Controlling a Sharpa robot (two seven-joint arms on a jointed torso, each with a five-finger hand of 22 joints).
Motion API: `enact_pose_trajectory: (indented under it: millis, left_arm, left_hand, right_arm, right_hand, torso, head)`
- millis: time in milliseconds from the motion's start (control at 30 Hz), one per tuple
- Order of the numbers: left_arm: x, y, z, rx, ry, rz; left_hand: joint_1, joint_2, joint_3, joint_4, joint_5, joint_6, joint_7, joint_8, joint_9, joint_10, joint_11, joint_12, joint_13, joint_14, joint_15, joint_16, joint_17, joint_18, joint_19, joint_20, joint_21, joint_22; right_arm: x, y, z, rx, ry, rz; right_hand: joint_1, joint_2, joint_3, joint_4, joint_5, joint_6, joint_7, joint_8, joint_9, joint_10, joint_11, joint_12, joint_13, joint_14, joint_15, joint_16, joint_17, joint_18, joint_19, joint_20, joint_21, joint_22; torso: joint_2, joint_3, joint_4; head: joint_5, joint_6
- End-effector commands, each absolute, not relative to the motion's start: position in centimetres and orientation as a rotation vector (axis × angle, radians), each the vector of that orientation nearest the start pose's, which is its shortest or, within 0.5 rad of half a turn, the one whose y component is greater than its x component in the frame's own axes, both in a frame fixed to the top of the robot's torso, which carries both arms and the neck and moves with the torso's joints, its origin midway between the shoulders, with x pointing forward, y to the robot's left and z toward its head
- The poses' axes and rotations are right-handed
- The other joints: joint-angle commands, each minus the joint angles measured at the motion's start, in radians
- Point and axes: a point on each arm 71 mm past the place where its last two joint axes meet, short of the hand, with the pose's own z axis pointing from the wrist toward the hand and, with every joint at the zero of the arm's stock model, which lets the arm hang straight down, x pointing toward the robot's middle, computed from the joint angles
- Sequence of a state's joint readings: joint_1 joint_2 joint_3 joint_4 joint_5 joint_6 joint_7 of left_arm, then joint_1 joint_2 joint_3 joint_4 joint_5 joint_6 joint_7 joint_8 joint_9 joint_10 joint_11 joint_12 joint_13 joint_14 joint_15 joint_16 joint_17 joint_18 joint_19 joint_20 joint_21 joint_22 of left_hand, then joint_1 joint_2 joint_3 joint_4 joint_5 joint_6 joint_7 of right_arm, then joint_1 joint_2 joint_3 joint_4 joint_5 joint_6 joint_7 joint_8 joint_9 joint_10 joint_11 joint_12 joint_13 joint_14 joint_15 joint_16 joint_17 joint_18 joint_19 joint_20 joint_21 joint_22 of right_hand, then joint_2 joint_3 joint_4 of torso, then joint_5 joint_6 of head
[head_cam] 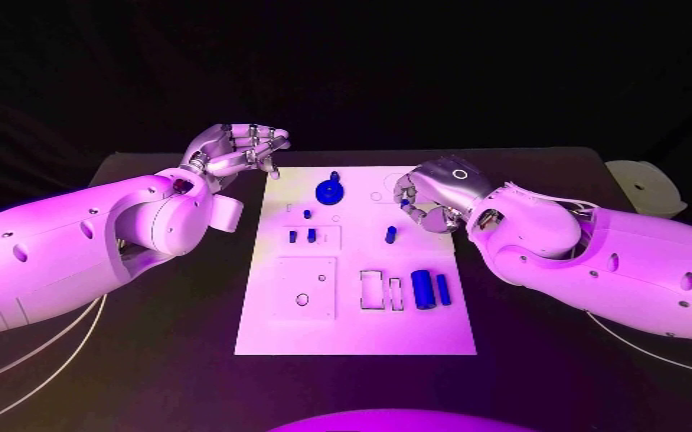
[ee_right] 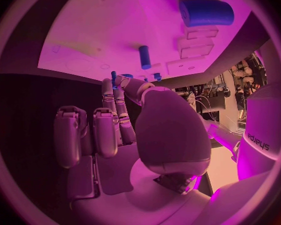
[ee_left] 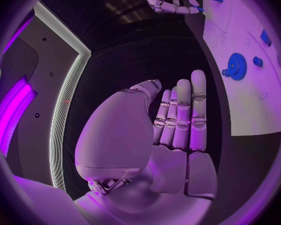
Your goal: Assemble the parts on the task board
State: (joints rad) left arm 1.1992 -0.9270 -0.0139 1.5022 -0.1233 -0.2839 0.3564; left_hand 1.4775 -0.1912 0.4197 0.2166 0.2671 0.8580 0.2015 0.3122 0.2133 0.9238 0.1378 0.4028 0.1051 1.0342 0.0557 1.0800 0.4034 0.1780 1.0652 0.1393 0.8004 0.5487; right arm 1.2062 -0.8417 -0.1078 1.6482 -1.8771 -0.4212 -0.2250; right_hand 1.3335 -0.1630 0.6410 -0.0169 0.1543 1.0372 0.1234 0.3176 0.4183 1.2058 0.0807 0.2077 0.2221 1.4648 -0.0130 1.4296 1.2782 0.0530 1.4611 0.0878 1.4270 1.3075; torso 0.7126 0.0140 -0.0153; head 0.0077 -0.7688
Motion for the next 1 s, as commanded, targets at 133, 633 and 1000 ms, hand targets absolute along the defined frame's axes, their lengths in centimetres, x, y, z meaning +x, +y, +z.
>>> enact_pose_trajectory:
  millis: [133,633,1000]
  left_arm:
    - [49.4,25.3,-16.9,-1.018,1.425,-1.462]
    - [49.6,24.0,-17.0,-1.008,1.430,-1.487]
    - [49.6,23.3,-16.9,-1.004,1.432,-1.496]
  left_hand:
    - [-0.001,-0.006,0.007,0.000,-0.001,-0.007,0.003,0.004,-0.002,-0.007,0.001,0.006,-0.002,-0.007,0.002,-0.005,-0.002,0.005,-0.007,0.002,0.004,0.001]
    - [-0.002,-0.007,0.008,0.000,-0.001,-0.007,0.003,0.004,-0.002,-0.008,0.002,0.006,-0.002,-0.009,0.003,-0.006,-0.003,0.005,-0.009,0.002,0.003,0.001]
    - [-0.003,-0.007,0.009,-0.001,-0.001,-0.008,0.003,0.004,-0.002,-0.009,0.002,0.007,-0.002,-0.010,0.003,-0.007,-0.004,0.005,-0.011,0.002,0.003,0.001]
  right_arm:
    - [42.7,-13.6,-17.6,-0.439,1.414,0.680]
    - [39.2,-7.7,-20.1,-0.436,1.444,0.921]
    - [38.7,-6.0,-23.3,-0.420,1.500,0.965]
  right_hand:
    - [-0.012,0.001,0.000,0.000,-0.005,0.003,0.004,0.002,0.001,0.017,-0.025,-0.008,0.001,0.048,-0.006,-0.005,-0.003,-0.021,0.042,-0.001,0.008,0.186]
    - [-0.012,0.003,0.002,-0.001,0.005,-0.003,0.006,-0.001,0.001,0.014,-0.023,-0.013,0.000,0.047,-0.005,-0.007,-0.007,-0.023,0.045,-0.001,0.014,0.190]
    - [-0.012,0.003,0.002,-0.002,0.007,-0.004,0.006,-0.002,0.001,0.013,-0.023,-0.014,0.000,0.047,-0.005,-0.007,-0.008,-0.022,0.044,-0.001,0.013,0.190]
  torso:
    - [0.000,-0.0002,0.0002]
    - [0.000,-0.0042,0.0008]
    - [0.000,-0.0030,0.0006]
  head:
    - [0.035,0.002]
    - [0.158,-0.024]
    - [0.188,-0.044]
